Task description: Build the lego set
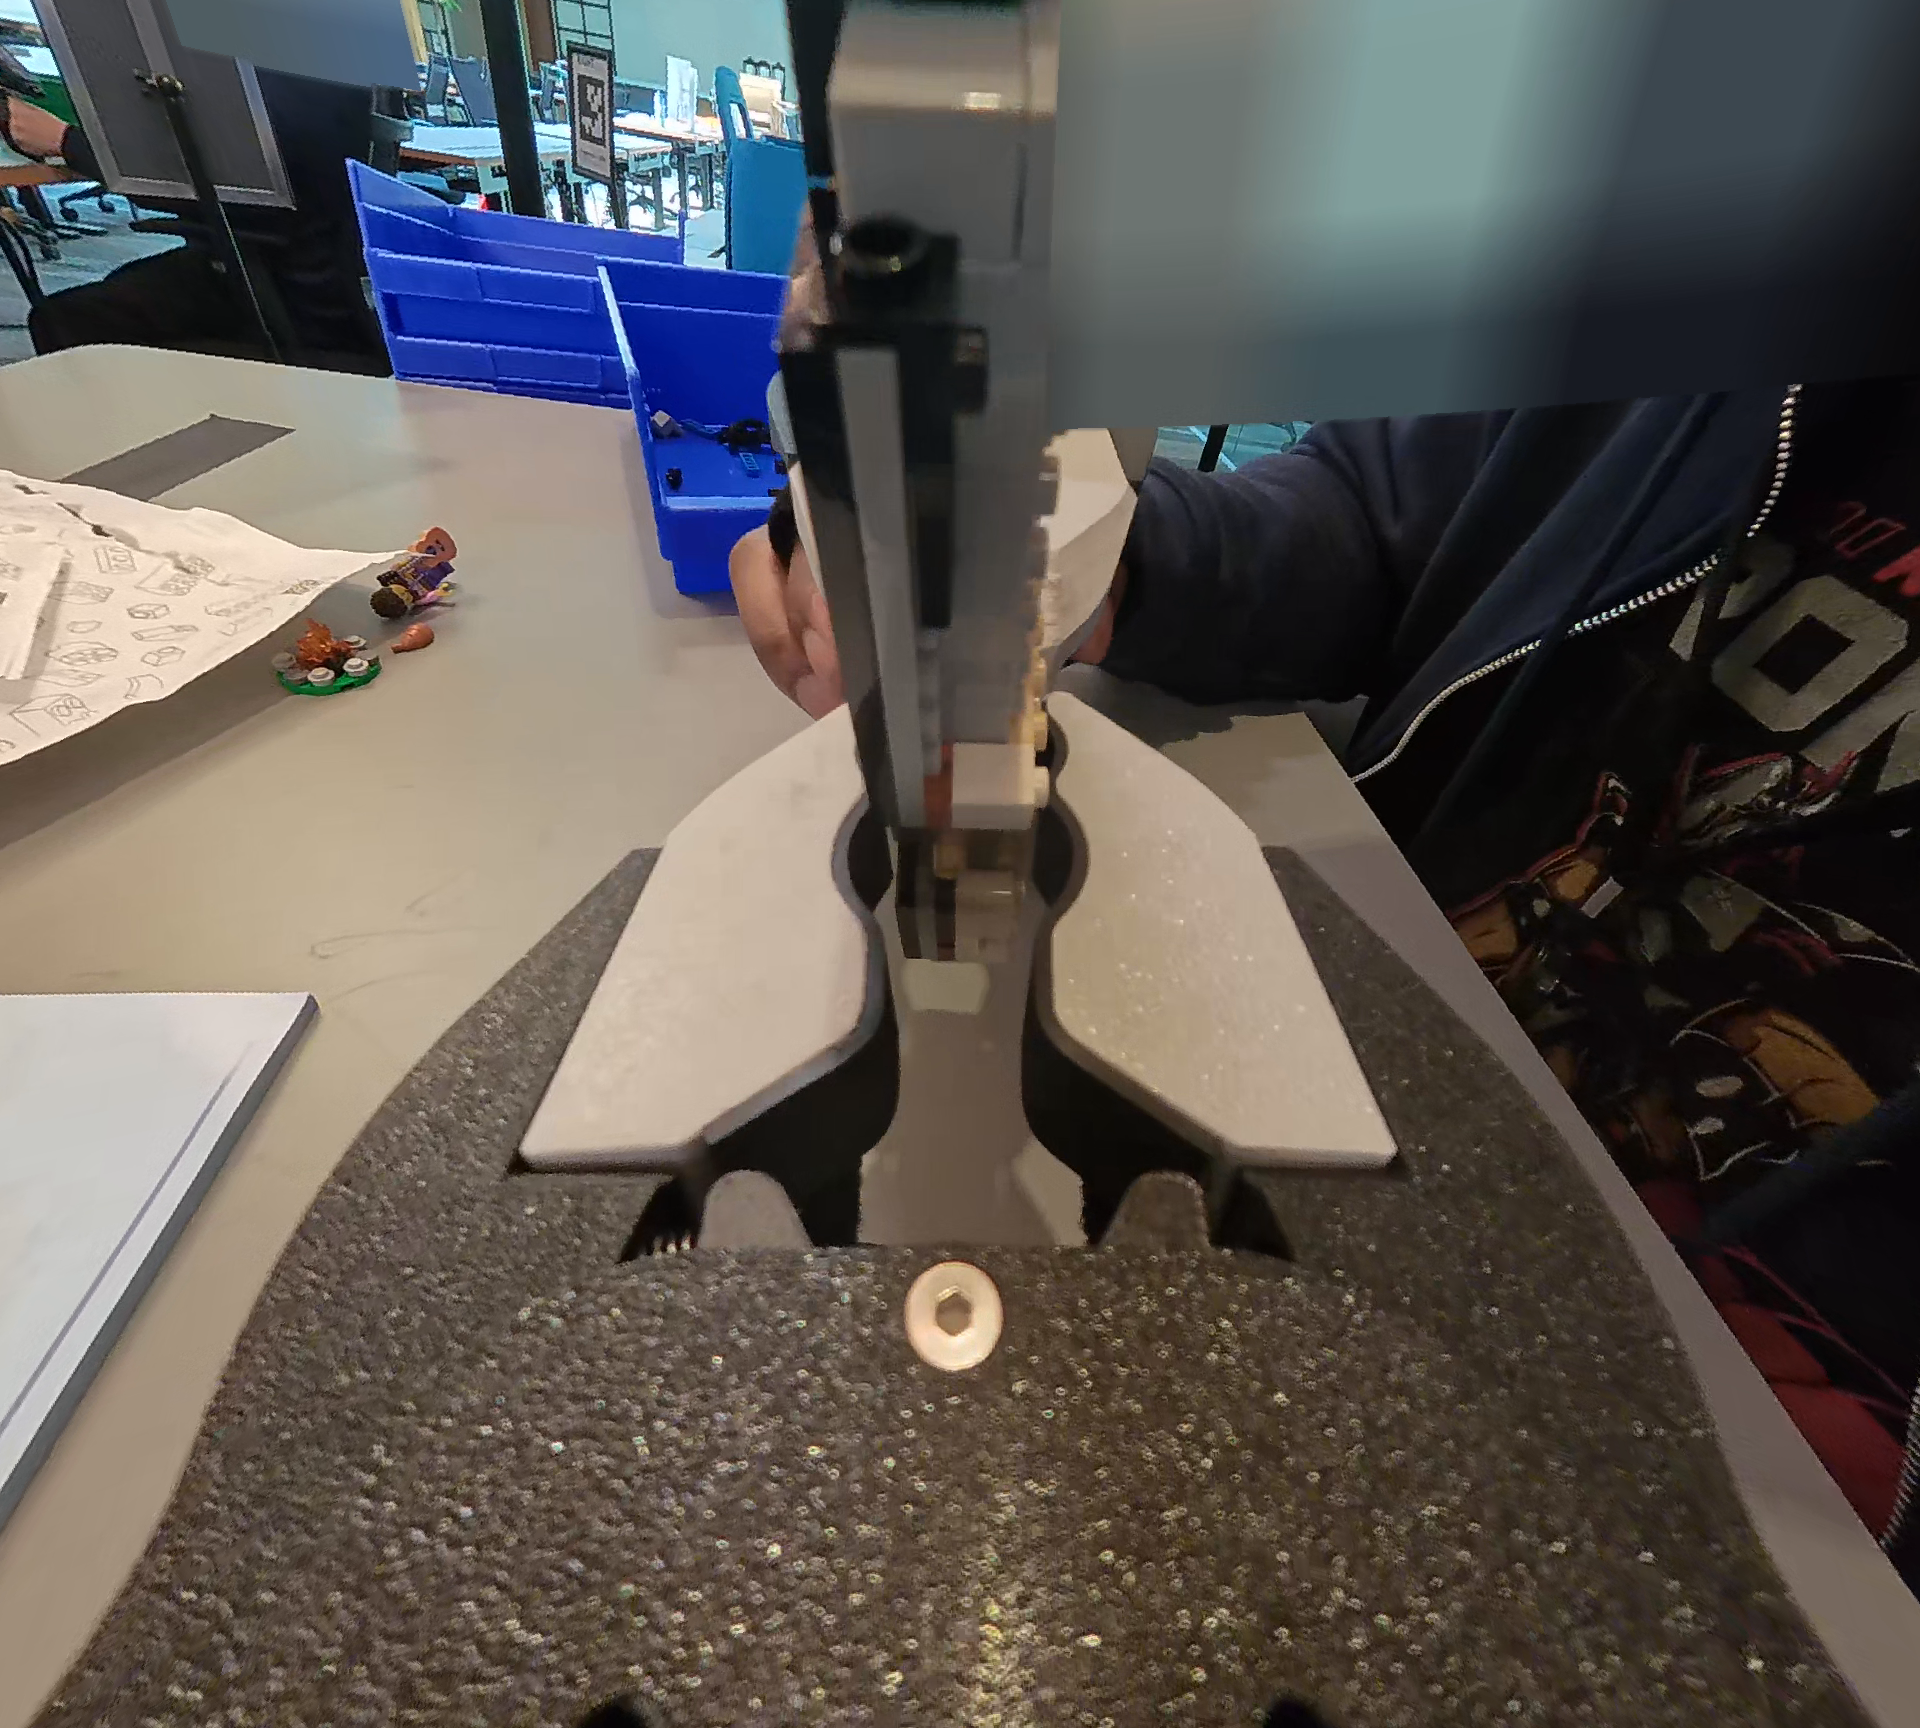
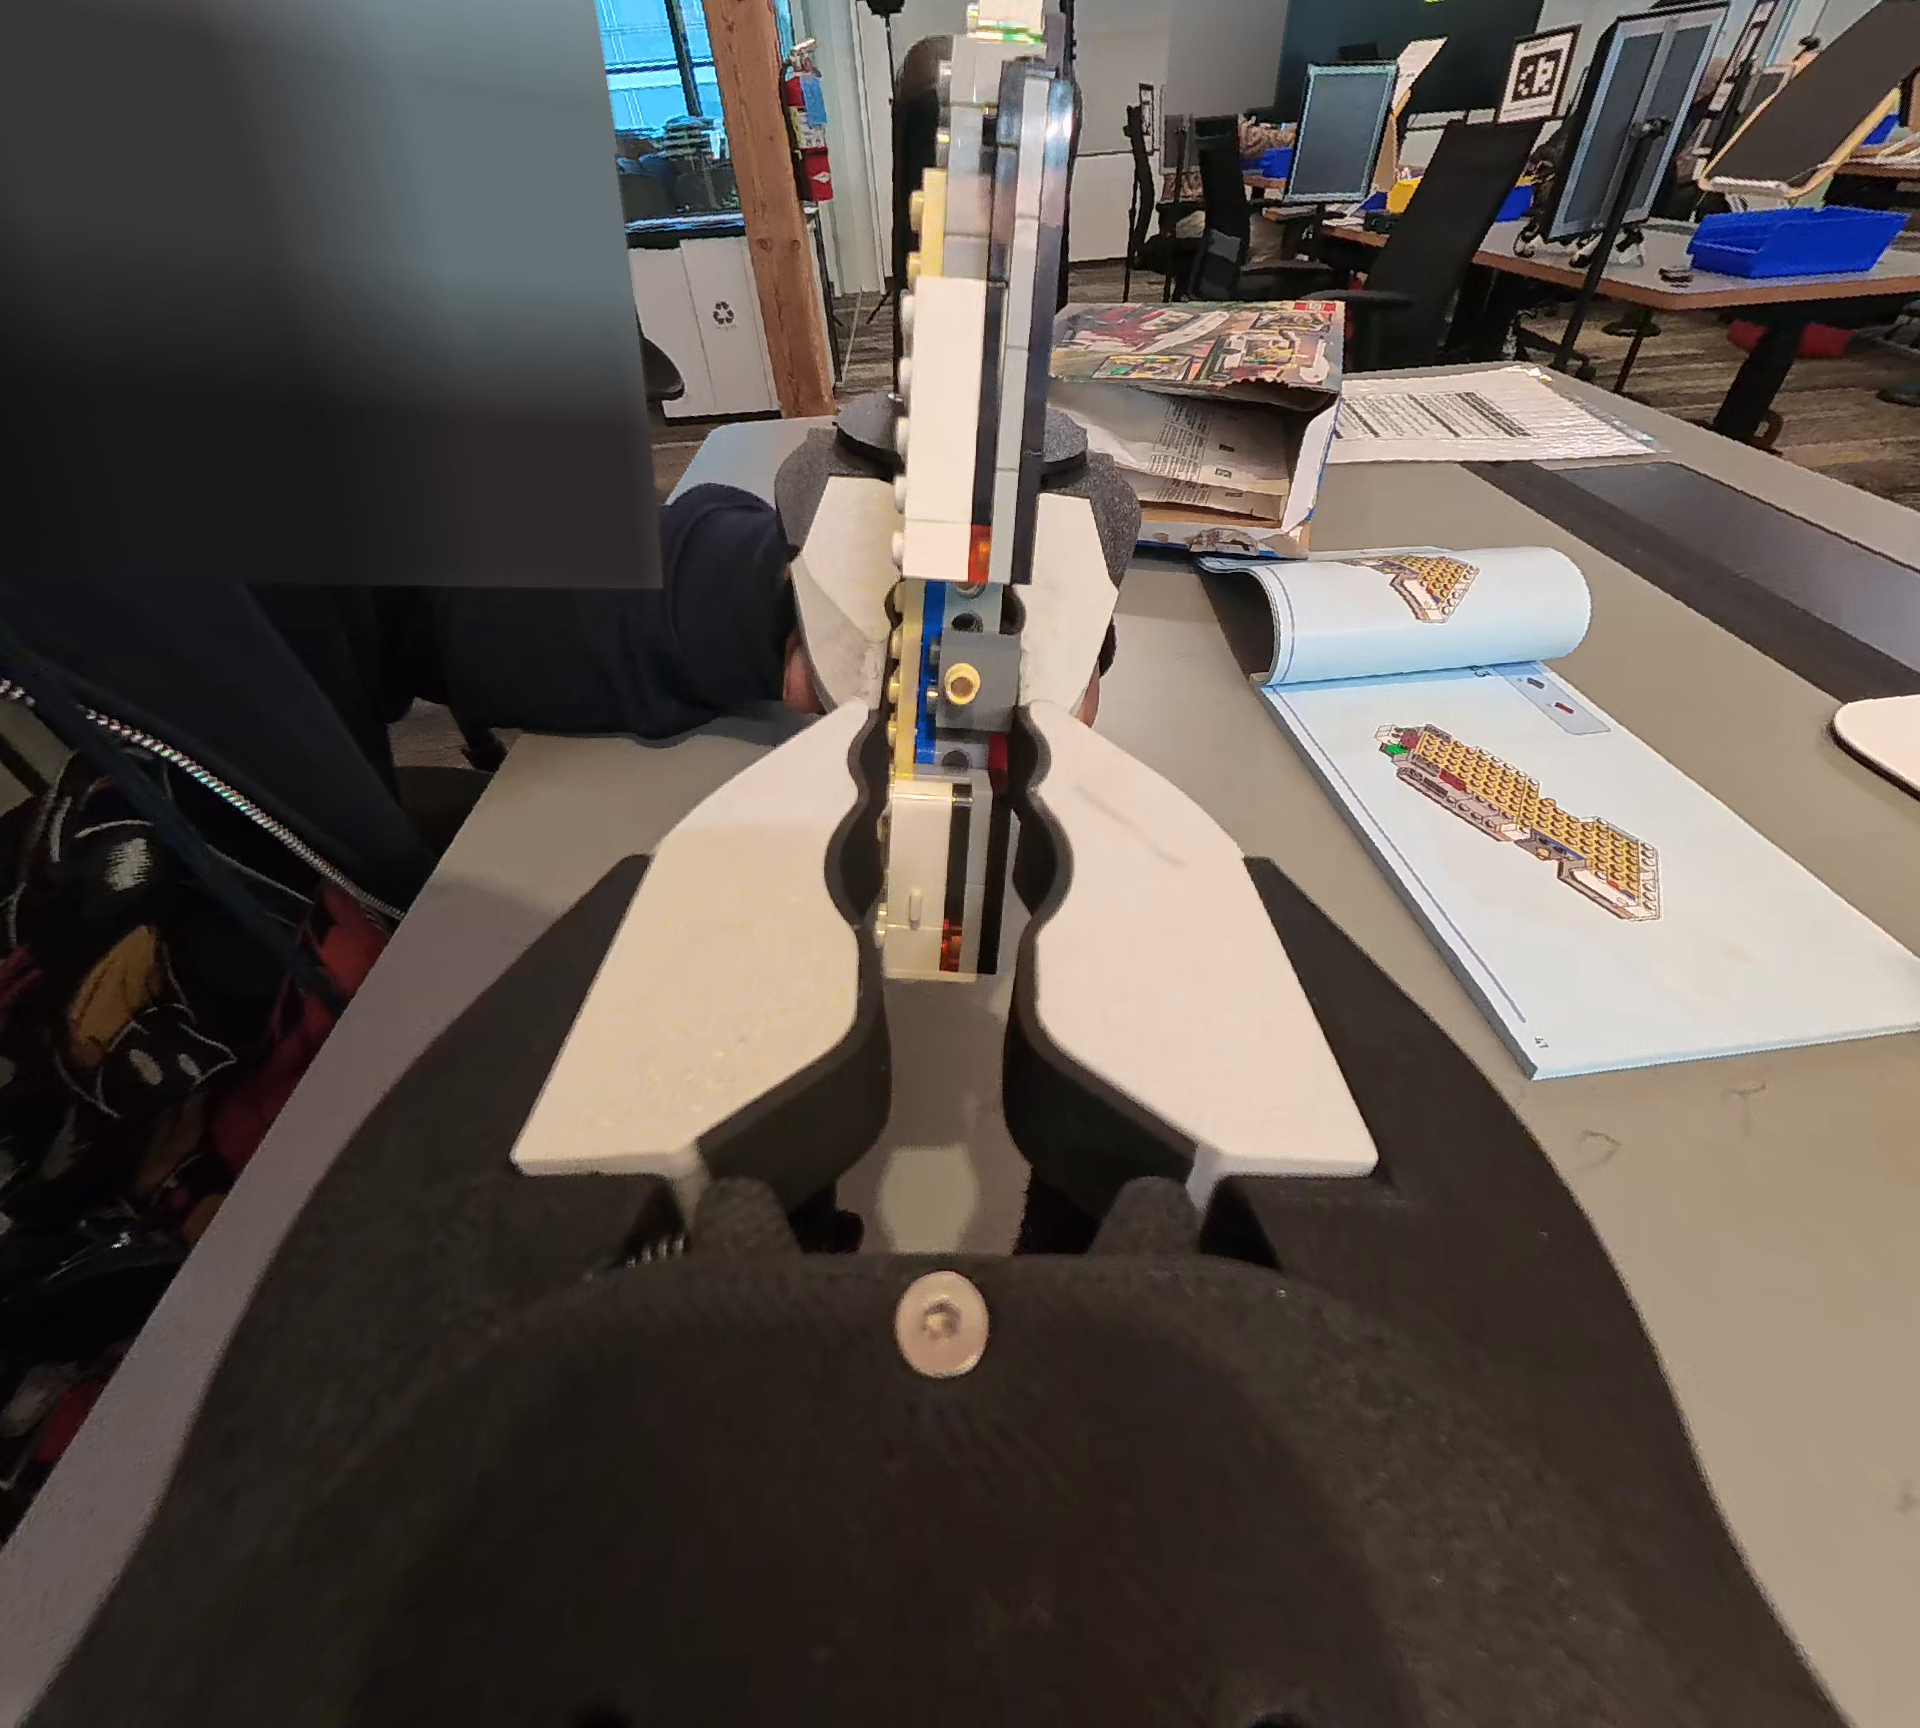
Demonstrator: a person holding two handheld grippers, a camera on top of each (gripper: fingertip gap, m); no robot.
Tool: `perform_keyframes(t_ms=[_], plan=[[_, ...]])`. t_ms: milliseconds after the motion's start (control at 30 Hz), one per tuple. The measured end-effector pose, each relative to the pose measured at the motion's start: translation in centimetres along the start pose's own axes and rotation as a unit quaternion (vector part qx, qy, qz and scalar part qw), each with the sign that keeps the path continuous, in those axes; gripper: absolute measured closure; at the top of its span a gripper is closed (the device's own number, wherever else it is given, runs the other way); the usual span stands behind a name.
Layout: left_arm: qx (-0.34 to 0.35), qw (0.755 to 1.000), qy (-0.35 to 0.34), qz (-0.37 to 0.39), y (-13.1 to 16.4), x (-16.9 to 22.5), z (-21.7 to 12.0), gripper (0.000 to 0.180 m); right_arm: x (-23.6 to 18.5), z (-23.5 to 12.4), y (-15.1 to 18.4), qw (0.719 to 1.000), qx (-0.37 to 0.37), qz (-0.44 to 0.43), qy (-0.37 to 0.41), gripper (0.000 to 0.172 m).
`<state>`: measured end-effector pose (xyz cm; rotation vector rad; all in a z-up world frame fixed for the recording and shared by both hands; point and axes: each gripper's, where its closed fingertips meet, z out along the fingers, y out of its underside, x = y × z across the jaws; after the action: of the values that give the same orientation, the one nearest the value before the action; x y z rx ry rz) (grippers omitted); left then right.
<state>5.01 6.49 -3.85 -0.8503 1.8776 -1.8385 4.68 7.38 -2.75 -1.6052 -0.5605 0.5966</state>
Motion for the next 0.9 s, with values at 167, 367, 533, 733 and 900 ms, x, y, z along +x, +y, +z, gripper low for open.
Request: perform_keyframes(t_ms=[167,367,533,733,900], plan=[[-0.008,1.000,0.002,-0.001,0.2,0.1,0.0,0.156,-0.1,0.0,0.1,1.000,-0.003,0.000,-0.003,0.150],[-0.012,1.000,0.001,-0.013,0.4,-0.2,0.0,0.156,0.2,0.1,0.3,1.000,-0.005,0.006,0.002,0.149],[-0.032,0.999,0.009,-0.010,1.1,0.1,0.5,0.156,0.1,0.3,0.1,1.000,-0.003,-0.019,0.017,0.146],[-0.037,0.999,0.010,-0.006,1.3,0.2,0.5,0.156,-0.2,0.3,0.3,1.000,-0.007,-0.015,0.003,0.148],[-0.036,0.999,0.012,-0.008,1.2,0.2,0.5,0.156,-0.3,0.4,0.3,1.000,-0.003,-0.007,-0.002,0.149]])
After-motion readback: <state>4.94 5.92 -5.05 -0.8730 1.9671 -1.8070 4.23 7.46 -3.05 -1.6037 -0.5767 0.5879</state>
